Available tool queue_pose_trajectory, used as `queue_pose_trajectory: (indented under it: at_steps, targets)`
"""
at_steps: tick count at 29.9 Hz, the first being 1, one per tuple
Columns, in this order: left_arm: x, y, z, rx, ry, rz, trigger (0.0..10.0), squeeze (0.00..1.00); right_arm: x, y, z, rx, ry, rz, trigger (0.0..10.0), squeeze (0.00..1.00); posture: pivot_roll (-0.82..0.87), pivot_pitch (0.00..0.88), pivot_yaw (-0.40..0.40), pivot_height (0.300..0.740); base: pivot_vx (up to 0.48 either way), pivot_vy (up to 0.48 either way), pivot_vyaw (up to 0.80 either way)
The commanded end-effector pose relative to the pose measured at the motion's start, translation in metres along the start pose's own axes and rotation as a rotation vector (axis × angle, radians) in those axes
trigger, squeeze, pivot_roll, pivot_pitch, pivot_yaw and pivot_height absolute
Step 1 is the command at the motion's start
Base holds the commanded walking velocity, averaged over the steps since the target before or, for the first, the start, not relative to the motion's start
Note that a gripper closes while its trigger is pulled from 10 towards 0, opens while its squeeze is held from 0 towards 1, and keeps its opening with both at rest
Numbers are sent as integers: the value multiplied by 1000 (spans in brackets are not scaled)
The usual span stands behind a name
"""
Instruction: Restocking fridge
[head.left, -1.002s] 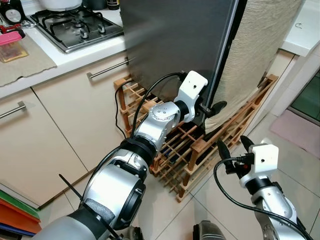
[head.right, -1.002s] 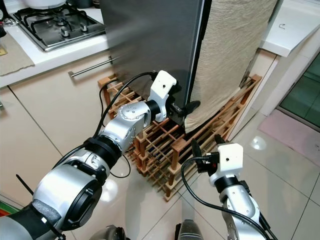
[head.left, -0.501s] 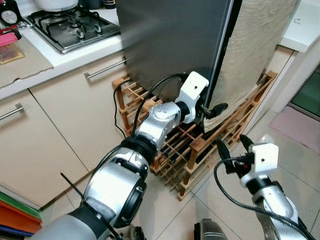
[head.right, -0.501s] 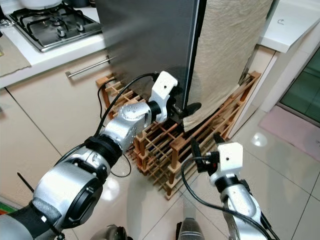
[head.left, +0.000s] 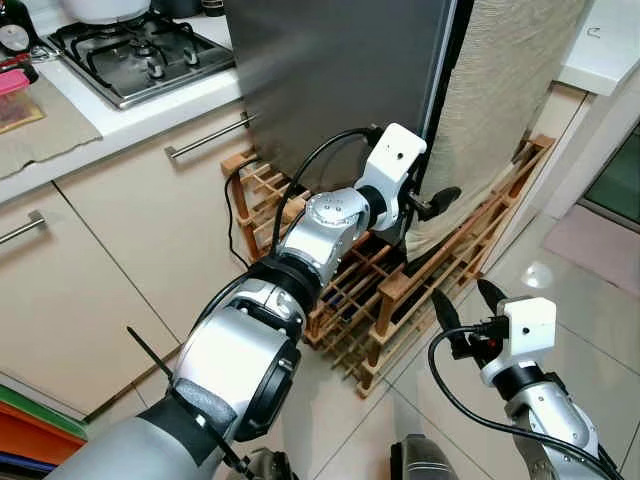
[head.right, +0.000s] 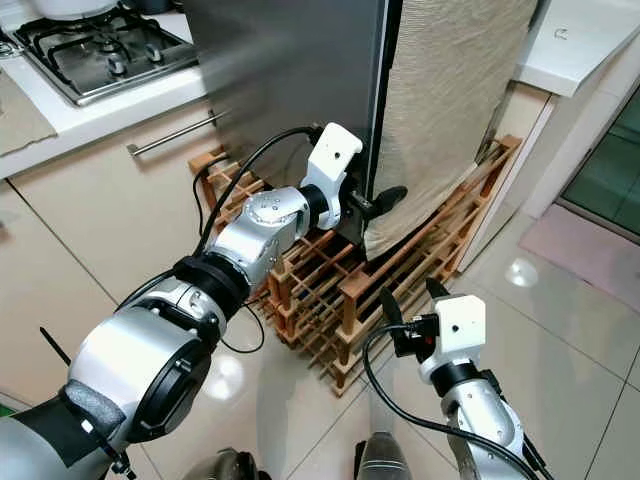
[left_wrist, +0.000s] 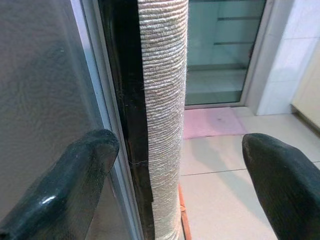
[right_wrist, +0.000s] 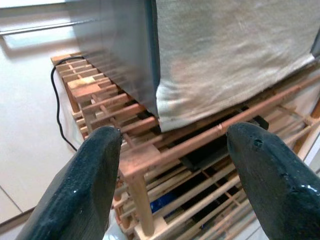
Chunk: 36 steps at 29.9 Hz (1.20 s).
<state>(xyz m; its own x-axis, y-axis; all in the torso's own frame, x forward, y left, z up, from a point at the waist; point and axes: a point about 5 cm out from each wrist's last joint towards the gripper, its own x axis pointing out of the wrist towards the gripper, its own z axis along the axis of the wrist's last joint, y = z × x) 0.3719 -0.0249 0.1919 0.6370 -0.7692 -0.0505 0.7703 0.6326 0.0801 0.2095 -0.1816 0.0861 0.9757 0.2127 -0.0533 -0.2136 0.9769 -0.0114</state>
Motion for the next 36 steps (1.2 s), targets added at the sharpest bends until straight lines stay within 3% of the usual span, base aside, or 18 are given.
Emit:
queue_pose_trajectory:
  at_steps: [1,7,11,16,20,22,27,32,36]
  targets:
    - [26,-50,24,-2,-63,-77,10000,0,0,2,5,-5,-32,8,10000,118,-286,52,106,693,0,0,0]
    - [28,-55,22,11,-53,-77,10000,0,1,3,5,-2,-31,11,10000,118,-282,52,104,693,0,0,0]
    - [35,-100,21,-36,-29,-322,10000,0,7,8,9,-1,-43,31,10000,122,-271,46,101,693,0,0,0]
    - [36,-141,30,-104,-59,-563,10000,0,10,10,12,-2,-49,44,10000,118,-269,47,96,693,0,0,0]
    - [35,-156,39,-152,-88,-662,10000,0,10,10,13,-4,-49,49,10000,122,-269,46,94,693,0,0,0]
    - [34,-165,52,-189,-124,-732,10000,0,11,9,12,-5,-47,51,10000,122,-266,46,91,693,0,0,0]
    - [31,-170,73,-243,-182,-800,10000,0,12,8,11,-6,-43,53,10000,122,-266,45,92,693,0,0,0]
    - [30,-166,76,-234,-198,-792,10000,0,14,8,11,-5,-41,53,10000,122,-270,46,92,693,0,0,0]
    - [29,-132,56,-133,-182,-616,10000,0,14,8,11,-6,-46,41,10000,122,-265,48,84,693,0,0,0]
